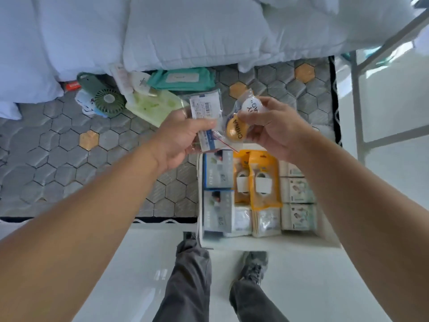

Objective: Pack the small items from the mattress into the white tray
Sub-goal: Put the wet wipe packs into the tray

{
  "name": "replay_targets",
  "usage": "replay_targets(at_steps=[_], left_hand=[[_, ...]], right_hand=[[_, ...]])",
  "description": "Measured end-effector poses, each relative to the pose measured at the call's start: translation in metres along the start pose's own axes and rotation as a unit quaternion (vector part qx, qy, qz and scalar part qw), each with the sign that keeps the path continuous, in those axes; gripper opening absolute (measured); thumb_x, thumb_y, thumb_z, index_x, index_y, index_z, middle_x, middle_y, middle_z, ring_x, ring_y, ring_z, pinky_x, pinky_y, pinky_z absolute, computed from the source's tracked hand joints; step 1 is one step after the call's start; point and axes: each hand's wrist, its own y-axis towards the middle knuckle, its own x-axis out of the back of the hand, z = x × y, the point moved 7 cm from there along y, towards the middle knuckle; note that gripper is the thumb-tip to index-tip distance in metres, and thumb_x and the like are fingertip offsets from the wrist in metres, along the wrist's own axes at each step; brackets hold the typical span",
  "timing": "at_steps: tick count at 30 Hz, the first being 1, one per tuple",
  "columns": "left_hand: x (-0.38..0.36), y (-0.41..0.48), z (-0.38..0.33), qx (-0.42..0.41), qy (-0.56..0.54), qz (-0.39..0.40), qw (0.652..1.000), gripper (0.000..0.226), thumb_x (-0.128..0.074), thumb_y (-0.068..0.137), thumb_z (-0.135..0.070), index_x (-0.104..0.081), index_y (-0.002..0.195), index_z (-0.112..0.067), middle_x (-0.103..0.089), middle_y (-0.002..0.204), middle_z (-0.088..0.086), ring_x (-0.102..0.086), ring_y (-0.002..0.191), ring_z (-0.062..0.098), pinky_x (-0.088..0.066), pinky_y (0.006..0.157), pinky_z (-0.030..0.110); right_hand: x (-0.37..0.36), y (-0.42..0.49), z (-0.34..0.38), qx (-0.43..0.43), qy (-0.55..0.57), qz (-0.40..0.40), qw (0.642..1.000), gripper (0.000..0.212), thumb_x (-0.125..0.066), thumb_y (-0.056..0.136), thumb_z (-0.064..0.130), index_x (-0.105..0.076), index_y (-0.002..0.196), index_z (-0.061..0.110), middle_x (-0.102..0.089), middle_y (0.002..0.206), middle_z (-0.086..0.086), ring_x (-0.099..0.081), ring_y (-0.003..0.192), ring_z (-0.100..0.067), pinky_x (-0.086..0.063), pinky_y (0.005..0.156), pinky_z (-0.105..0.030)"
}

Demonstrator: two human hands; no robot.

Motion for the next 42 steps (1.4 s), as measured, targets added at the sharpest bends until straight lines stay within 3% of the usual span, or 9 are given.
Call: replay_targets(at_steps=[7, 10, 15, 21, 26, 29, 34, 38, 42], left_hand=[[-0.057, -0.033, 0.052, 0.038, 0.051, -0.011, 0.998, 0.024, -0.067, 0.091, 0.0, -0.063, 0.114, -0.003, -0.076, 0.105, 0.016, -0.075, 0.097, 0.031, -0.058, 0.091, 0.052], [-0.066, -0.035, 0.071, 0.017, 0.165, -0.045, 0.985, 0.017, -0.069, 0.089, -0.003, -0.068, 0.103, -0.012, -0.078, 0.096, 0.006, -0.077, 0.086, 0.022, -0.061, 0.084, 0.048], [-0.076, -0.019, 0.084, -0.021, 0.345, -0.099, 0.933, 0.026, -0.074, 0.084, -0.01, -0.06, 0.105, -0.016, -0.071, 0.104, 0.004, -0.07, 0.094, 0.023, -0.059, 0.083, 0.045], [-0.082, -0.02, 0.069, -0.12, 0.522, -0.194, 0.822, 0.055, -0.079, 0.084, -0.028, -0.044, 0.126, -0.02, -0.053, 0.115, -0.001, -0.05, 0.094, 0.017, -0.034, 0.066, 0.02], [-0.094, -0.02, 0.078, -0.162, 0.585, -0.093, 0.789, 0.026, -0.067, 0.092, -0.026, -0.058, 0.114, -0.016, -0.058, 0.112, 0.001, -0.057, 0.099, 0.02, -0.049, 0.077, 0.034], [-0.101, -0.017, 0.084, -0.151, 0.61, -0.027, 0.777, 0.032, -0.068, 0.092, -0.029, -0.06, 0.12, -0.016, -0.062, 0.112, 0.002, -0.059, 0.105, 0.021, -0.052, 0.092, 0.039], [-0.105, -0.011, 0.085, -0.179, 0.647, 0.002, 0.741, 0.029, -0.072, 0.089, -0.027, -0.06, 0.113, -0.015, -0.062, 0.108, 0.001, -0.059, 0.103, 0.02, -0.049, 0.093, 0.034], [-0.101, -0.012, 0.078, -0.202, 0.63, -0.008, 0.75, 0.031, -0.069, 0.091, -0.029, -0.063, 0.119, -0.017, -0.062, 0.114, 0.0, -0.058, 0.107, 0.02, -0.047, 0.092, 0.033], [-0.07, -0.019, 0.048, -0.258, 0.511, -0.085, 0.816, 0.014, -0.06, 0.094, -0.021, -0.07, 0.103, -0.015, -0.067, 0.095, 0.0, -0.062, 0.085, 0.018, -0.055, 0.075, 0.036]], right_hand=[[0.091, -0.052, -0.031, -0.044, -0.117, -0.034, 0.992, 0.043, -0.078, 0.081, 0.007, -0.06, 0.12, 0.009, -0.075, 0.108, -0.012, -0.075, 0.102, -0.029, -0.06, 0.089, -0.046], [0.111, -0.054, -0.054, -0.051, -0.208, -0.057, 0.975, 0.034, -0.078, 0.084, 0.011, -0.064, 0.114, 0.011, -0.076, 0.104, -0.008, -0.075, 0.096, -0.025, -0.059, 0.073, -0.033], [0.105, -0.035, -0.081, -0.024, -0.333, -0.064, 0.941, 0.023, -0.071, 0.093, 0.015, -0.067, 0.115, 0.019, -0.075, 0.103, 0.0, -0.072, 0.086, -0.012, -0.061, 0.075, -0.03], [0.089, -0.046, -0.076, 0.242, -0.553, -0.181, 0.776, 0.039, -0.075, 0.084, 0.015, -0.063, 0.121, 0.013, -0.055, 0.116, -0.01, -0.054, 0.095, -0.026, -0.048, 0.071, -0.034], [0.081, -0.047, -0.1, 0.232, -0.622, -0.055, 0.746, 0.031, -0.071, 0.092, 0.03, -0.071, 0.119, 0.015, -0.058, 0.107, -0.01, -0.064, 0.083, -0.032, -0.058, 0.064, -0.043], [0.082, -0.042, -0.102, 0.197, -0.647, -0.034, 0.736, 0.04, -0.072, 0.091, 0.023, -0.066, 0.129, 0.016, -0.057, 0.114, -0.011, -0.064, 0.096, -0.035, -0.059, 0.074, -0.045], [0.075, -0.031, -0.094, 0.13, -0.703, -0.015, 0.7, 0.041, -0.079, 0.084, 0.028, -0.068, 0.123, 0.019, -0.056, 0.11, -0.009, -0.063, 0.096, -0.032, -0.057, 0.078, -0.04], [0.06, -0.023, -0.076, 0.107, -0.726, 0.001, 0.679, 0.012, -0.068, 0.09, 0.016, -0.075, 0.098, 0.021, -0.066, 0.099, -0.005, -0.066, 0.082, -0.027, -0.06, 0.072, -0.039], [0.034, -0.017, -0.045, 0.153, -0.704, -0.035, 0.693, 0.02, -0.057, 0.091, 0.011, -0.074, 0.08, 0.016, -0.068, 0.069, -0.002, -0.066, 0.058, -0.021, -0.06, 0.053, -0.036]])
